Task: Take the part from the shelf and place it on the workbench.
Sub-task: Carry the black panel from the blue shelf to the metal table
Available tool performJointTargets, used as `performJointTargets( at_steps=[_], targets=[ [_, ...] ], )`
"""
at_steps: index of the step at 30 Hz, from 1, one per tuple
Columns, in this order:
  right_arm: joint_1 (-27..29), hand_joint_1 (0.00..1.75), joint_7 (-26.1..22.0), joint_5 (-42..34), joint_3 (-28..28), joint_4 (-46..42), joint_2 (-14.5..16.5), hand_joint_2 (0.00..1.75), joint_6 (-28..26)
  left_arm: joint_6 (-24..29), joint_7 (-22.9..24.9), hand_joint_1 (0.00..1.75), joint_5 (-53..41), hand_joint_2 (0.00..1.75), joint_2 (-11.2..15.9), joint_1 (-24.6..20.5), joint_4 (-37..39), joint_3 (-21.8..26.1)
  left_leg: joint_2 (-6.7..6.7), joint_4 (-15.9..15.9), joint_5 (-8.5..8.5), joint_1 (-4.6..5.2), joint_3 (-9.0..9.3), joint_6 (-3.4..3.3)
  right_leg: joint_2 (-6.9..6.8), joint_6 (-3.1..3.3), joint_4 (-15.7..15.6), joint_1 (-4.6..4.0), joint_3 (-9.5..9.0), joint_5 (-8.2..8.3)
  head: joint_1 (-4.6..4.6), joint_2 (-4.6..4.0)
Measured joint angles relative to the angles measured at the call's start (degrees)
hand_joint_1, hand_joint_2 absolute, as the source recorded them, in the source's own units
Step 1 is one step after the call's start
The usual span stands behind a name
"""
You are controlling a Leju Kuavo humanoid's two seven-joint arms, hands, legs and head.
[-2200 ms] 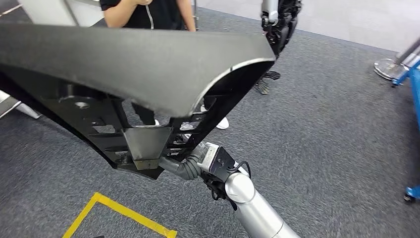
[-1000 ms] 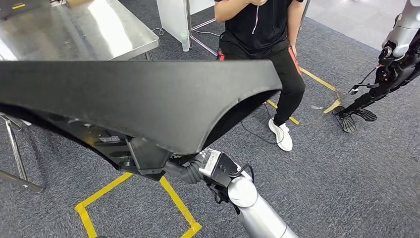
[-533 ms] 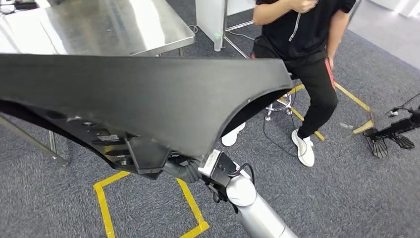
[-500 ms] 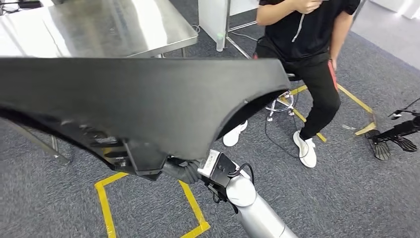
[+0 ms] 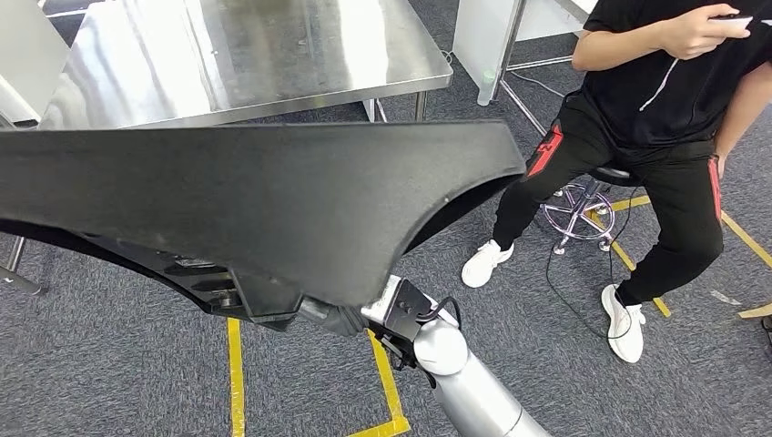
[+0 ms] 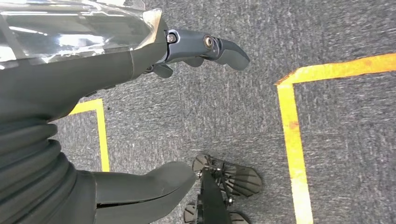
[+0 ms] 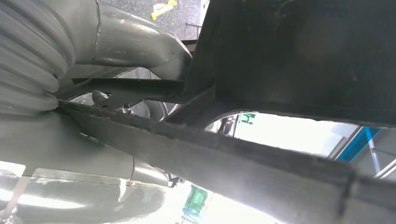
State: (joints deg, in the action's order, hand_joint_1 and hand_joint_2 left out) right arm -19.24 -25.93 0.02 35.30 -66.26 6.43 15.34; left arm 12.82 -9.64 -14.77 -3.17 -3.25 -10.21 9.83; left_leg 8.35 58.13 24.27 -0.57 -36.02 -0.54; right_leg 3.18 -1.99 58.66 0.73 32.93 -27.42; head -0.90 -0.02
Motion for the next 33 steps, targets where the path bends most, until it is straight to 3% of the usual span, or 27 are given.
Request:
performJointTargets(
  at_steps=[2,4,6,8,9,10,11,13,15,17,18,19,21,23,24,25,26,28,30,33],
  targets=[
    [-0.05,1.75,-0.01,-0.01,-0.02,0.01,0.17,1.75,-0.04,-0.01,0.00,0.00,-0.14,1.75,0.07,0.20,0.01,-0.01,0.25,-0.13,-0.09,-0.18,-0.17,0.57,-0.70,0.60,-0.17,0.07,-0.17,0.21,0.01,0.00],
    [-0.11,1.75,-0.04,-0.02,-0.07,0.01,0.43,1.75,-0.14,-0.01,0.02,0.00,-0.18,1.75,0.10,0.20,0.02,-0.02,-2.87,1.67,1.11,-0.01,-1.09,1.00,-1.73,1.37,-0.50,0.48,-0.41,0.34,0.14,0.00],
    [-0.04,1.75,-0.09,-0.03,-0.14,0.08,0.52,1.75,-0.24,-0.01,0.04,0.00,-0.21,1.75,0.08,-0.04,0.02,-0.04,-6.87,7.79,4.37,0.00,-4.18,1.49,-3.29,2.14,-0.63,0.45,-0.62,0.20,0.26,0.00],
    [0.15,1.75,-0.10,-0.02,-0.20,0.23,0.48,1.75,-0.26,-0.01,0.06,0.00,-0.22,1.75,0.08,-0.16,0.02,-0.05,-8.01,14.96,7.12,-0.30,-7.91,1.89,-5.01,2.50,-0.62,0.21,-0.71,0.00,0.30,0.00],
    [0.22,1.75,-0.10,-0.02,-0.21,0.30,0.49,1.75,-0.26,-0.01,0.07,0.00,-0.22,1.75,0.09,-0.12,0.02,-0.05,-8.15,16.36,7.16,-0.41,-8.69,2.03,-5.82,2.56,-0.62,0.16,-0.74,-0.10,0.31,0.00],
    [0.27,1.75,-0.10,-0.02,-0.21,0.32,0.49,1.75,-0.27,-0.01,0.09,0.00,-0.22,1.75,0.11,-0.07,0.02,-0.04,-8.39,15.33,6.09,-0.50,-8.18,2.10,-6.60,2.52,-0.61,0.15,-0.84,-0.22,0.33,0.00],
    [0.29,1.75,-0.10,-0.02,-0.22,0.32,0.50,1.75,-0.29,-0.01,0.10,0.00,-0.22,1.75,0.16,-0.05,0.02,-0.04,-9.00,12.17,4.32,-0.56,-6.47,2.08,-7.33,2.40,-0.60,0.16,-0.99,-0.37,0.33,0.00],
    [0.26,1.75,-0.10,-0.01,-0.32,0.32,0.52,1.75,-0.36,-0.01,0.11,0.00,-0.22,1.75,0.24,-0.19,-0.01,-0.04,-11.66,4.12,1.29,-0.41,-1.99,1.73,-8.71,1.87,-0.59,-0.21,-1.43,-0.85,0.31,0.00],
    [0.20,1.75,-0.11,0.08,-0.44,0.32,0.55,1.75,-0.39,-0.01,0.12,0.00,-0.24,1.75,0.24,-0.41,-0.03,-0.04,-12.81,0.59,0.53,0.00,-0.05,1.10,-9.85,1.24,-0.59,-0.70,-1.81,-1.26,0.12,0.00],
    [0.13,1.75,-0.12,0.22,-0.48,0.31,0.71,1.75,-0.39,-0.02,0.13,0.00,-0.23,1.75,0.22,-0.44,-0.04,-0.04,-11.26,0.47,0.48,0.29,-0.16,0.39,-10.92,0.64,-0.70,-0.78,-2.16,-1.54,-0.03,0.00],
    [0.07,1.75,-0.13,0.28,-0.51,0.31,0.82,1.75,-0.40,-0.04,0.13,0.00,-0.22,1.75,0.19,-0.36,-0.04,-0.04,-10.51,0.27,0.36,0.23,-0.10,0.03,-10.37,0.33,-0.43,-0.67,-2.13,-1.85,-0.05,0.00],
    [0.00,1.75,-0.15,0.32,-0.56,0.30,0.91,1.75,-0.41,-0.06,0.11,0.00,-0.20,1.75,0.17,-0.35,-0.05,-0.02,-9.88,0.07,0.19,0.11,-0.02,-0.40,-8.99,0.18,0.61,-0.55,-1.71,-2.52,-0.06,0.00],
    [0.00,1.75,-0.21,0.35,-0.75,0.35,0.81,1.75,-0.43,-0.09,0.07,0.00,-0.15,1.75,0.15,-0.48,-0.06,0.02,-8.70,-0.17,-0.05,-0.17,0.09,-1.02,-5.16,0.34,6.24,-0.21,1.01,-5.12,-0.19,0.00],
    [0.24,1.75,-0.23,0.26,-0.93,0.51,0.52,1.75,-0.44,-0.20,0.04,0.00,-0.11,1.75,0.13,-0.59,-0.07,0.04,-7.40,-0.15,-0.06,-0.18,0.05,-1.25,-3.59,0.48,14.07,-0.09,5.16,-7.67,-0.27,0.00],
    [0.33,1.75,-0.23,0.16,-1.01,0.60,0.41,1.75,-0.44,-0.29,0.04,0.00,-0.08,1.75,0.10,-0.57,-0.07,0.04,-6.78,-0.14,-0.05,-0.17,0.05,-1.26,-3.43,0.22,16.05,-0.09,6.53,-7.90,-0.26,0.00],
    [0.36,1.75,-0.24,0.07,-1.10,0.66,0.35,1.75,-0.44,-0.42,0.04,0.00,0.01,1.75,0.06,-0.54,-0.07,0.04,-6.26,-0.12,-0.03,-0.18,0.08,-1.26,-3.36,-0.23,15.74,-0.07,6.86,-7.16,-0.26,0.00],
    [0.34,1.75,-0.24,-0.02,-1.19,0.69,0.35,1.75,-0.44,-0.59,0.04,0.00,0.12,1.75,0.02,-0.53,-0.07,0.05,-5.82,-0.09,0.00,-0.21,0.14,-1.22,-3.34,-0.77,12.98,-0.01,5.97,-5.58,-0.26,0.00],
    [0.23,1.75,-0.24,-0.09,-1.33,0.72,0.37,1.75,-0.46,-1.06,-0.02,0.00,0.35,1.75,-0.01,-0.54,-0.07,0.05,-5.10,-0.01,0.12,-0.19,0.27,-0.91,-3.06,-1.53,4.65,0.17,2.61,-1.83,-0.26,0.00],
    [0.13,1.75,-0.26,-0.13,-1.37,0.72,0.45,1.75,-0.49,-1.52,-0.17,0.00,0.47,1.75,0.02,-0.51,-0.07,0.07,-4.78,0.14,0.29,-0.02,0.21,-0.65,-2.74,-1.15,-0.03,0.28,0.56,0.13,-0.22,0.00],
    [0.10,1.75,-0.26,-0.14,-1.41,0.71,0.64,1.75,-0.71,-2.16,-0.56,0.00,0.51,1.75,0.10,-0.41,-0.07,0.09,-4.94,0.12,0.37,0.01,0.23,-1.06,-2.57,-0.42,-0.44,0.15,0.31,0.46,-0.16,0.00]
  ],
)
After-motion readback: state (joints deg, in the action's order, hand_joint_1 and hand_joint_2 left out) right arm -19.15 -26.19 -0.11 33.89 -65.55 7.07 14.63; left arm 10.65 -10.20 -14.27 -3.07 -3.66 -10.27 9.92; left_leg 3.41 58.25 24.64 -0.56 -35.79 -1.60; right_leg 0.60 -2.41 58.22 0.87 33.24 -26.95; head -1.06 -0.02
